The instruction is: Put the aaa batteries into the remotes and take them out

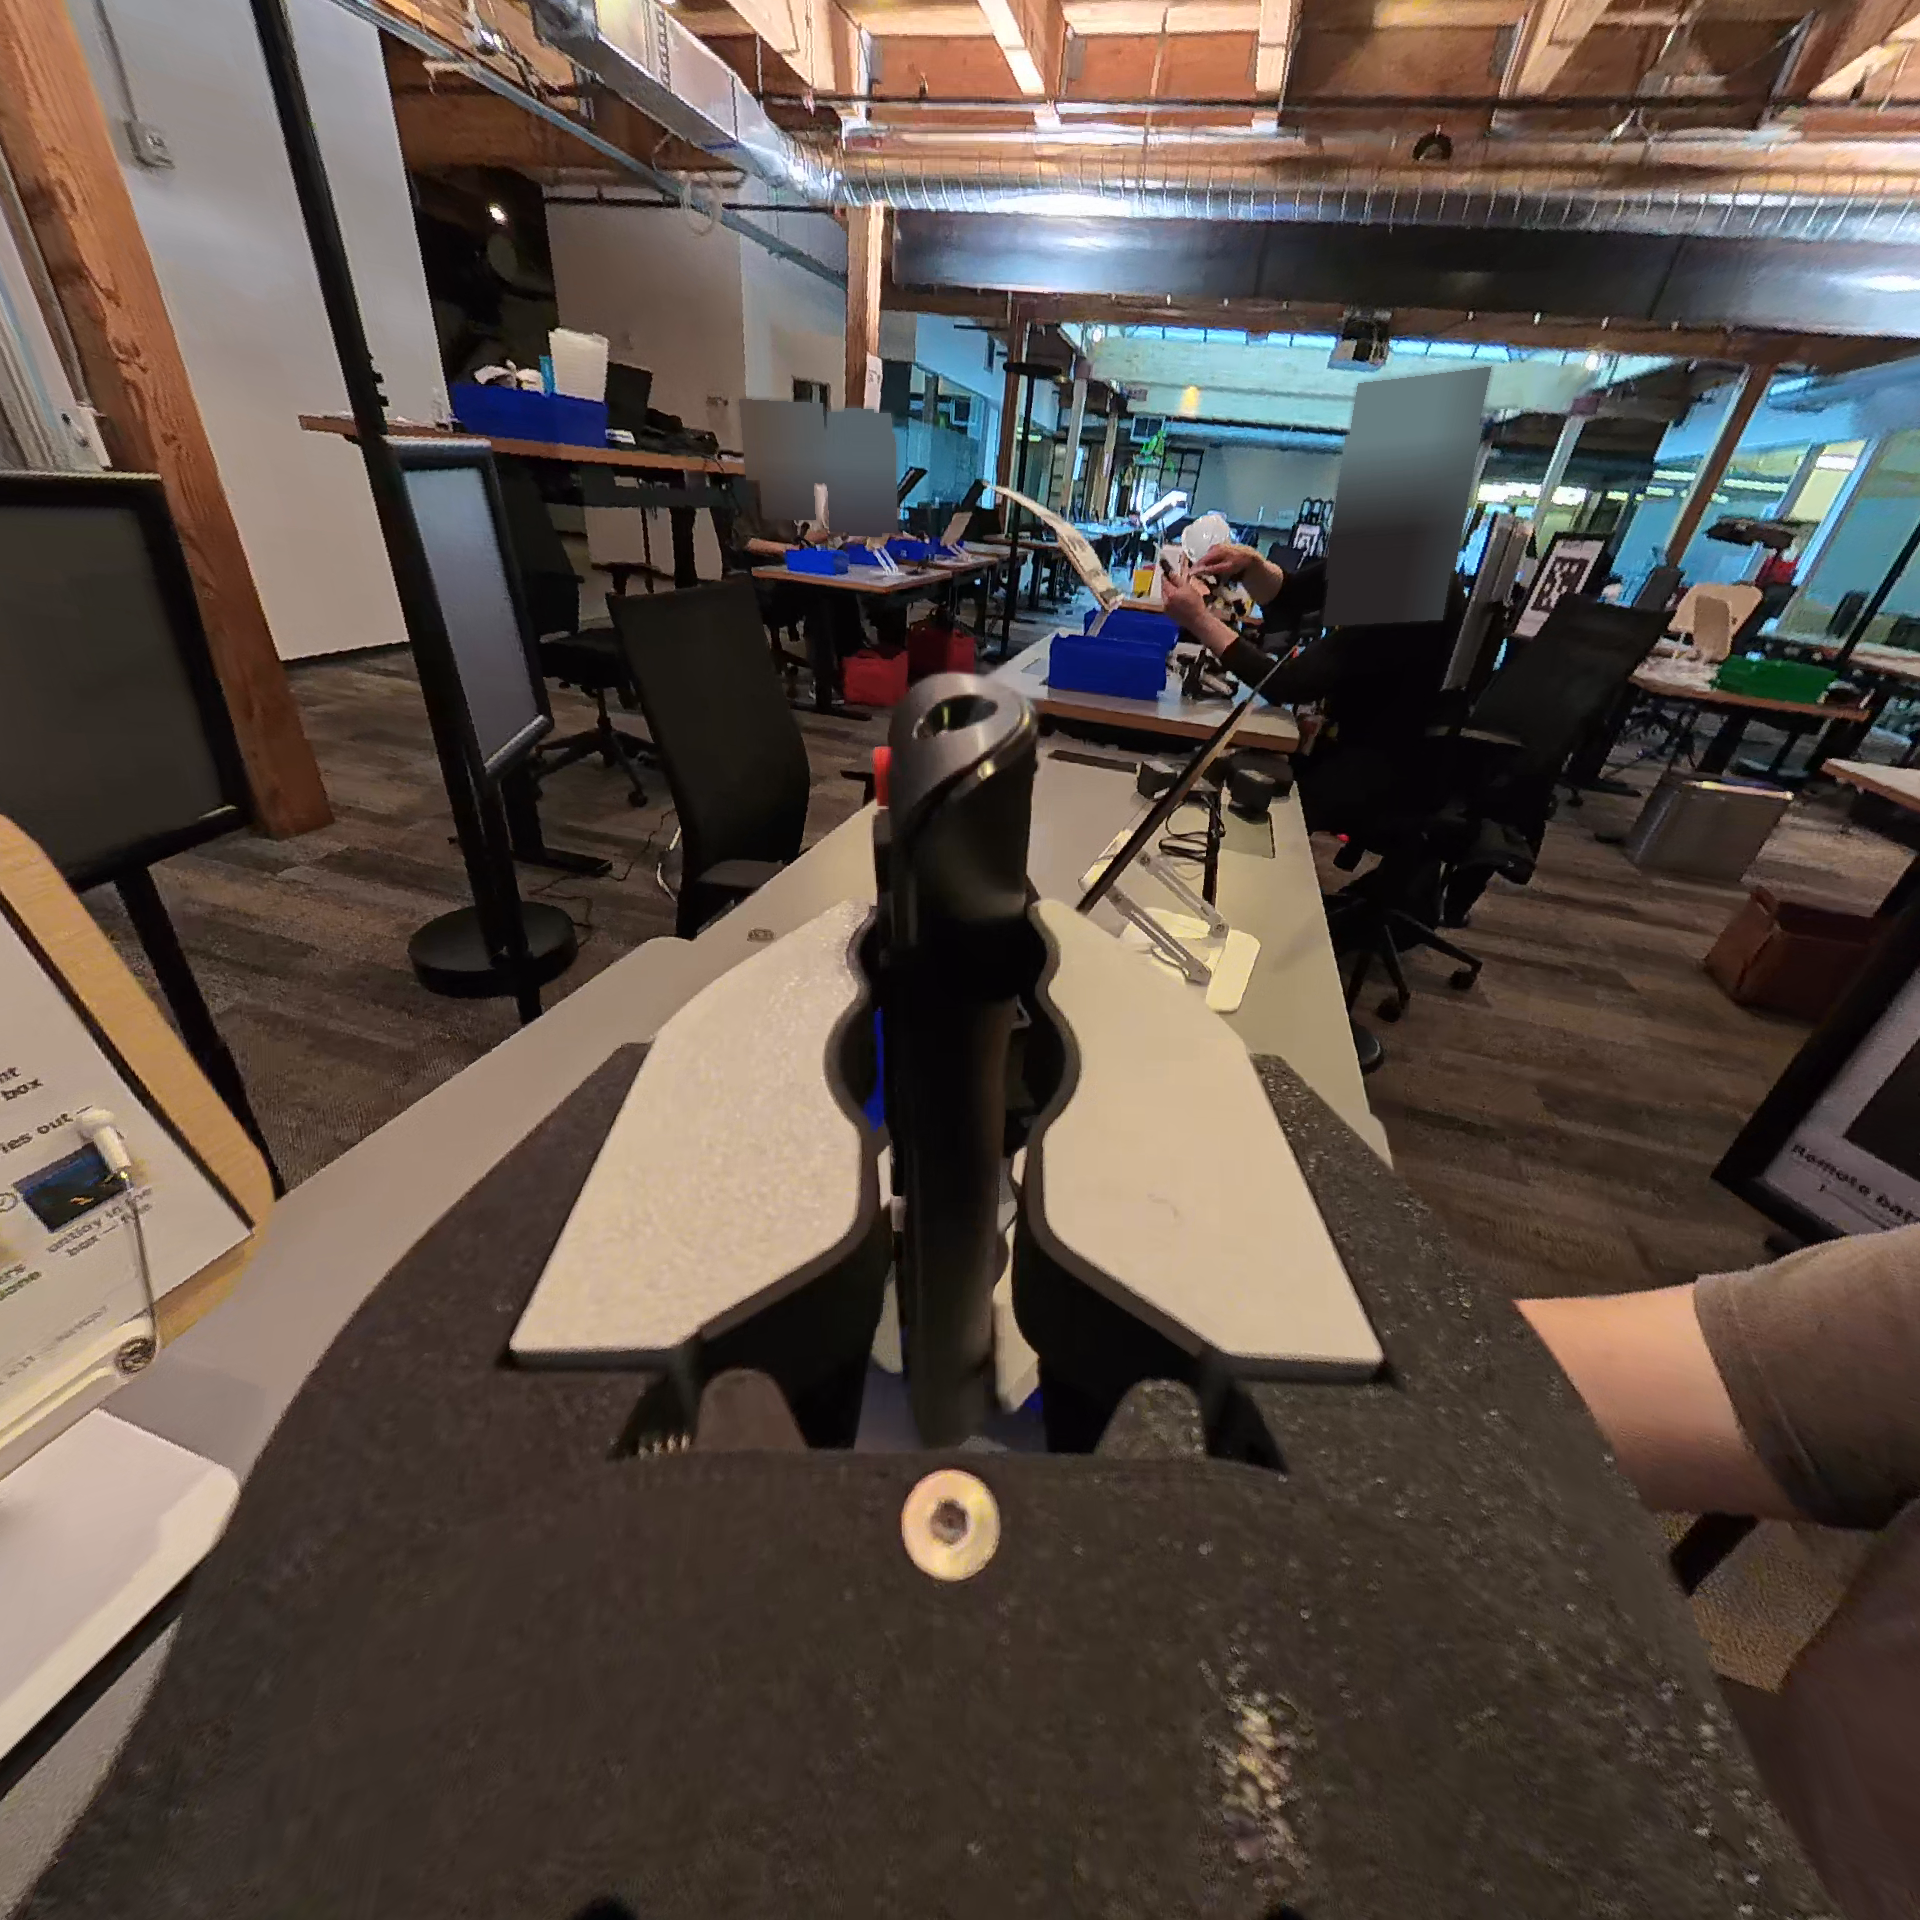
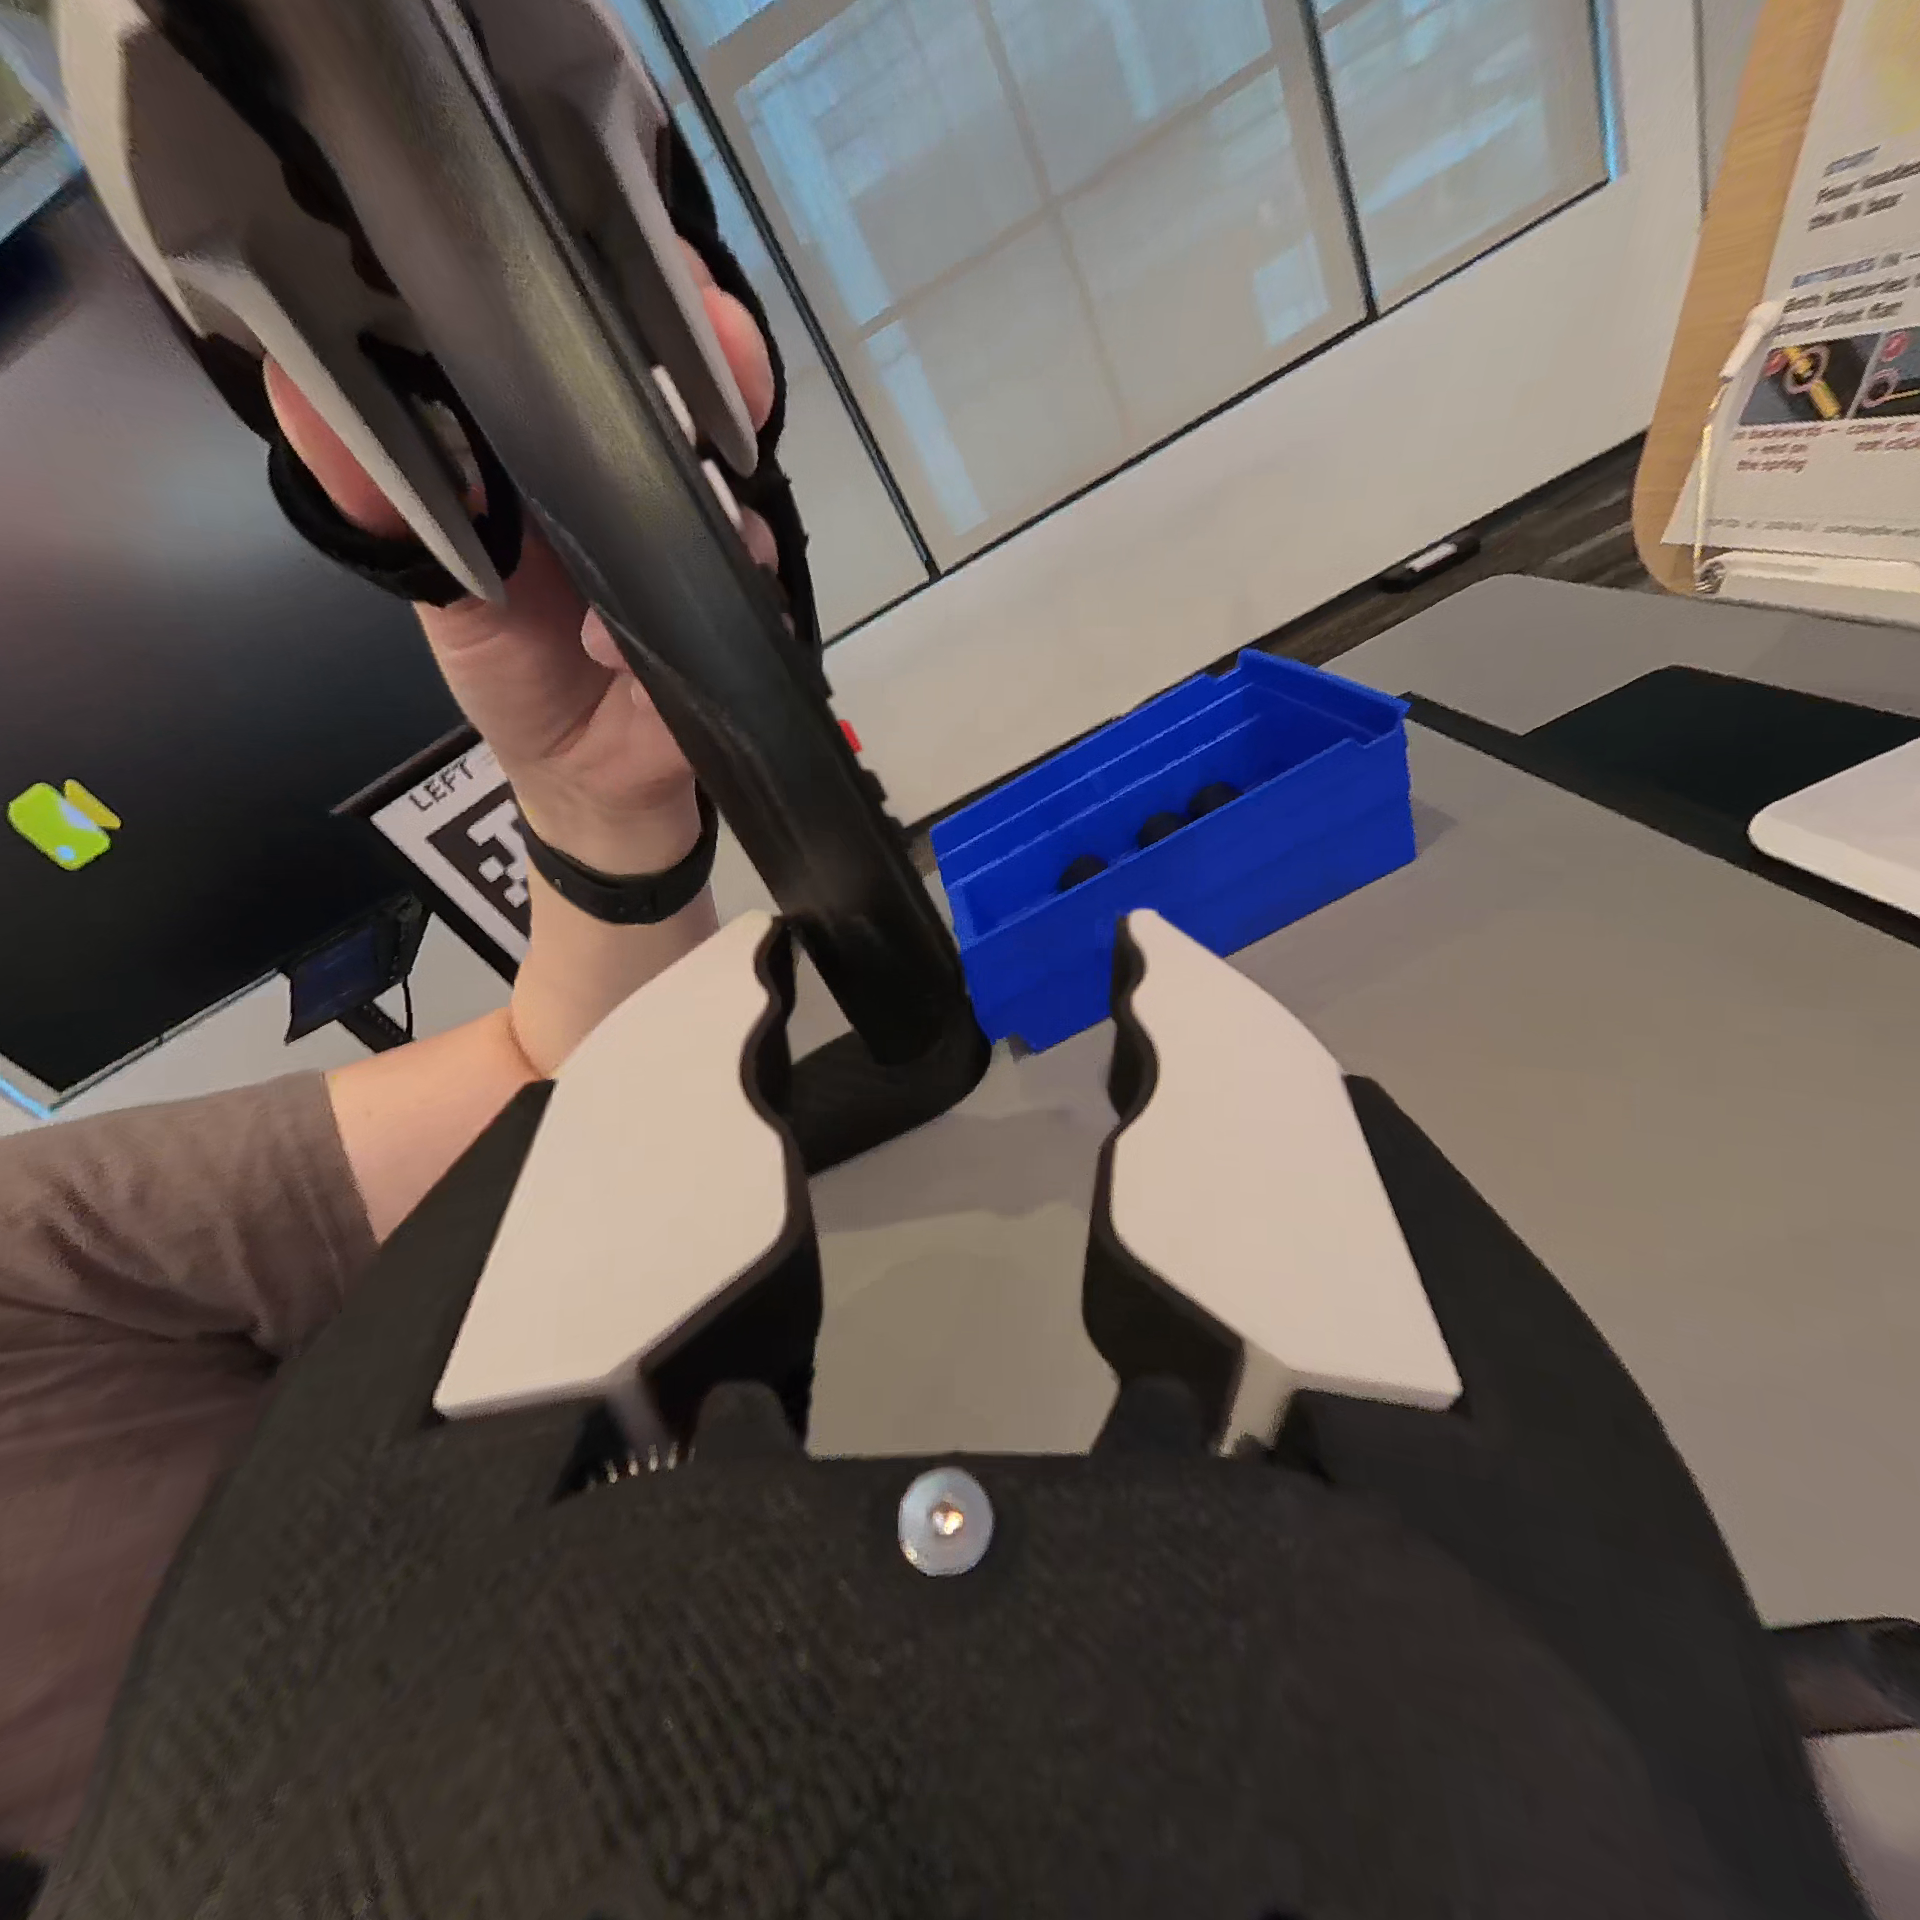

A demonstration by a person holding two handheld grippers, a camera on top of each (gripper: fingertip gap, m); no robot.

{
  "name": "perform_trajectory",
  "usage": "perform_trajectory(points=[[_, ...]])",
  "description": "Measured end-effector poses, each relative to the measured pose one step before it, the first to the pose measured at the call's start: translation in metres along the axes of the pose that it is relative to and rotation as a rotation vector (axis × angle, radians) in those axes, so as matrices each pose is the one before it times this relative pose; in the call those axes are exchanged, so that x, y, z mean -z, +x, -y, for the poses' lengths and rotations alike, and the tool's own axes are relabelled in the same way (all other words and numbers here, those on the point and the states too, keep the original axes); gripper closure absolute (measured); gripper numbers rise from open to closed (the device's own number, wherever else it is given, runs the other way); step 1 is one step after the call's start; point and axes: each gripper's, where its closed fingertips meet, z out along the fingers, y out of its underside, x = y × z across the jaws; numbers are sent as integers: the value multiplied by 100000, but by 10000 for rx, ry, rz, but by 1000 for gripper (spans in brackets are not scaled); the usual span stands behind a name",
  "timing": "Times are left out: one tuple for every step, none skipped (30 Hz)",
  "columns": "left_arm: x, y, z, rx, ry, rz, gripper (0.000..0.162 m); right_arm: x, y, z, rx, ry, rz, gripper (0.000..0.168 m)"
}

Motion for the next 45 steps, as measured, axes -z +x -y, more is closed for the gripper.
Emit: perform_trajectory(points=[[273, -283, 220, 56, 173, 51, 138, 163, 258, 468, -123, 338, -107, 103], [229, -386, 127, 14, 101, 103, 138, 275, 308, 660, -158, 458, -110, 99], [182, -521, 63, -17, 75, 177, 138, 346, 253, 851, -213, 581, -32, 97], [122, -595, -4, -15, 78, 210, 138, 364, 203, 934, -317, 645, 33, 97], [58, -603, -92, 3, 36, 189, 138, 329, 219, 865, -419, 604, 37, 96], [-2, -631, -183, 80, 11, 180, 138, 262, 230, 666, -432, 467, 20, 96], [-32, -631, -181, 185, 46, 149, 138, 195, 334, 397, -376, 298, -83, 95], [-84, -504, -176, 192, 72, 32, 138, 121, 448, 201, -258, 178, -214, 94], [-99, -461, -224, 188, 37, -4, 138, 49, 480, 62, -98, 108, -305, 90], [-112, -478, -200, 193, 80, 23, 138, -1, 487, -10, 11, 78, -366, 86], [-127, -448, -229, 151, 69, 21, 138, -37, 409, -60, 18, 82, -344, 85], [-155, -411, -280, 99, 33, 21, 138, -68, 349, -51, -45, 108, -313, 82], [-149, -470, -241, 61, 87, 109, 138, -57, 334, -18, -81, 148, -289, 77], [-151, -421, -268, -10, 84, 116, 138, -16, 282, 1, -100, 168, -223, 72], [-171, -373, -344, -59, 32, 125, 138, 30, 302, 56, -144, 223, -175, 70], [-180, -412, -379, -64, 20, 212, 138, 34, 405, 118, -187, 299, -158, 69], [-219, -305, -432, -133, -26, 186, 138, -25, 522, 37, -218, 265, -157, 67], [-254, -195, -486, -205, -63, 147, 138, -98, 562, -72, -251, 180, -118, 64], [-250, -185, -422, -183, -8, 186, 138, -156, 561, -151, -258, 109, -64, 61], [-252, -130, -387, -185, 1, 207, 138, -167, 542, -215, -240, 32, -49, 58], [-274, 2, -395, -239, -35, 148, 138, -163, 476, -231, -255, -5, -18, 57], [-269, 29, -374, -308, -33, 191, 138, -131, 338, -169, -263, 6, 38, 55], [-245, 18, -322, -284, 10, 257, 138, -78, 234, -73, -274, 37, 54, 54], [-265, 133, -361, -297, -25, 204, 138, 6, 140, 47, -298, 87, 90, 53], [-316, 261, -438, -287, -97, 147, 138, 95, 29, 166, -261, 126, 121, 53], [-296, 275, -359, -168, -25, 149, 138, 142, 25, 208, -188, 117, 72, 53], [-279, 267, -310, -82, -4, 136, 138, 150, 137, 191, -170, 86, -6, 54], [-297, 311, -359, -93, -72, 94, 138, 137, 198, 176, -222, 85, -24, 53], [-266, 268, -255, -93, -1, 133, 138, 101, 245, 142, -304, 77, -4, 55], [-268, 225, -240, -88, -15, 122, 138, 88, 317, 84, -345, 55, -45, 56], [-305, 215, -326, -111, -123, 75, 138, 65, 313, 49, -283, 32, -63, 56], [-243, 147, -134, -69, 6, 80, 138, 35, 249, 16, -163, -11, -41, 56], [-137, 87, 59, 1, 97, 58, 138, 58, 207, 26, -91, 1, -37, 60], [-145, 119, -14, 25, -13, -14, 138, 70, 176, 104, -87, 60, -22, 65], [-101, 26, 13, 0, 5, 47, 138, 48, 107, 103, -127, 60, 30, 67], [-95, 93, -14, 7, 21, 12, 138, 27, 56, 30, -192, 7, 52, 69], [-114, 117, -169, -11, -78, -25, 138, -2, 61, -39, -205, -46, 15, 68], [-52, 31, -127, -16, -13, 39, 138, 18, 58, -20, -159, -41, -11, 67], [-10, 1, -8, -11, 82, 31, 138, 29, 42, 17, -126, -1, -8, 66], [-15, -9, -29, -6, 17, -12, 138, 32, 94, 13, -108, 15, -21, 66], [-26, -62, -23, 48, -26, -21, 138, 10, 159, -40, -136, -12, -38, 67], [51, -129, 255, 127, 162, -12, 138, -25, 178, -113, -170, -57, -10, 67], [72, -48, 408, 120, 239, -81, 138, -72, 157, -202, -149, -79, 18, 66], [19, -97, 229, 79, 43, -34, 138, -132, 148, -307, -107, -110, 14, 66], [36, -81, 259, 13, 97, -2, 138, -165, 45, -393, -58, -158, 30, 65]])
